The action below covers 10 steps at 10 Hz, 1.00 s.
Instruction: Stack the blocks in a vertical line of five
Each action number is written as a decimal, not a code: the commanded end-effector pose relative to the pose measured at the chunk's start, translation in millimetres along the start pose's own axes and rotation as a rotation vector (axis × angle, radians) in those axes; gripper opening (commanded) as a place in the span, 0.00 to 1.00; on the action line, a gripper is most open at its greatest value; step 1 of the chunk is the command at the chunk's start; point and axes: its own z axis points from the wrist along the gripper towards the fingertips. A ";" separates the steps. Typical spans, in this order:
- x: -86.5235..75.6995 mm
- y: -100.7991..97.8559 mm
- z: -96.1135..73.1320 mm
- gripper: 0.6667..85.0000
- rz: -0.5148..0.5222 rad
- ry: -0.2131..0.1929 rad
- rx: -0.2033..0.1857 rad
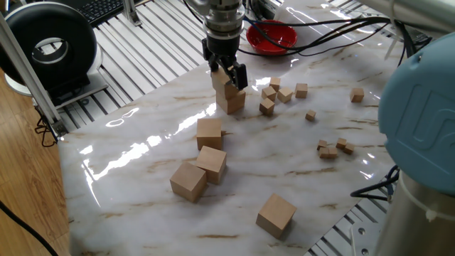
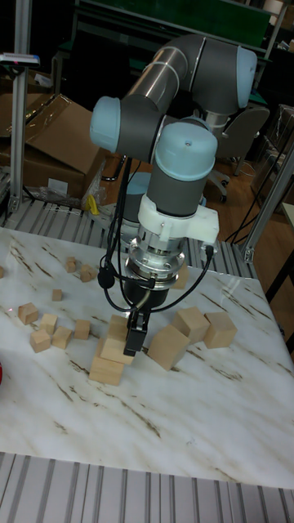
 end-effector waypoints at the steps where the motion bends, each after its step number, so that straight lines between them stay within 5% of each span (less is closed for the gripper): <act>1: -0.7 1.0 -0.4 0.46 -0.004 -0.017 -0.003; 10: 6.9 -3.3 2.7 0.47 -0.044 -0.018 0.019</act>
